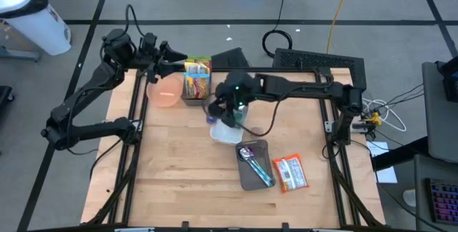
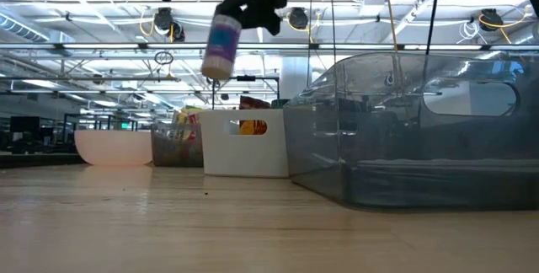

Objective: Pick & Place Food Item
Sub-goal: Put the purple seasoning bottle into the white bin

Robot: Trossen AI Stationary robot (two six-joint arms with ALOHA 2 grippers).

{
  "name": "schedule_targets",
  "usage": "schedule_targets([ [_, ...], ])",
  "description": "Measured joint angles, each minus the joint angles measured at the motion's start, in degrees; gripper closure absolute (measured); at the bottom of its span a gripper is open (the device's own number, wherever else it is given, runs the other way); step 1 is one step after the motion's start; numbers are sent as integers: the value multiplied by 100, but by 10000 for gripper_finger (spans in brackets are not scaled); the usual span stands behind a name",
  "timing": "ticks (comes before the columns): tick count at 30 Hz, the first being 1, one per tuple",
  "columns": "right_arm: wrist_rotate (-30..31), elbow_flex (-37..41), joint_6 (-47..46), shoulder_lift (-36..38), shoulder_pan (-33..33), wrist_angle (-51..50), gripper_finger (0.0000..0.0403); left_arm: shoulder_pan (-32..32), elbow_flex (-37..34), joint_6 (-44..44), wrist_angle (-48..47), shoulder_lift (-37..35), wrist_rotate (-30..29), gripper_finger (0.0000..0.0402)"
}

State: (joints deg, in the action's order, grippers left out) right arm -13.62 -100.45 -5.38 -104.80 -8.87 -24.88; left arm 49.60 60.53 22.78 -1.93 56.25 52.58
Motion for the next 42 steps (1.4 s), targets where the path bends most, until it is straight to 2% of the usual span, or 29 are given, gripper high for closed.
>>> schedule_targets([
  [5, 471, 0, 229, -26, 160, -578, 207, 0, 0, -167, -179, 0, -11, 121],
  [10, 1040, 21, 456, -19, 269, -654, 207, -2, 0, -373, -578, 0, -147, 121],
  [25, 1102, 1034, 5, -17, 265, 224, 207, -22, 0, -436, -869, 2, -166, 121],
  [30, 1521, 1397, -80, -17, 298, 536, 207, -22, 0, -435, -873, 2, -166, 121],
  [37, 1648, 1855, -312, -17, 298, 941, 207, -22, 1, -438, -901, 2, -166, 121],
  [42, 1703, 1909, -318, -17, 300, 1040, 207, -22, 1, -447, -901, 2, -166, 121],
])
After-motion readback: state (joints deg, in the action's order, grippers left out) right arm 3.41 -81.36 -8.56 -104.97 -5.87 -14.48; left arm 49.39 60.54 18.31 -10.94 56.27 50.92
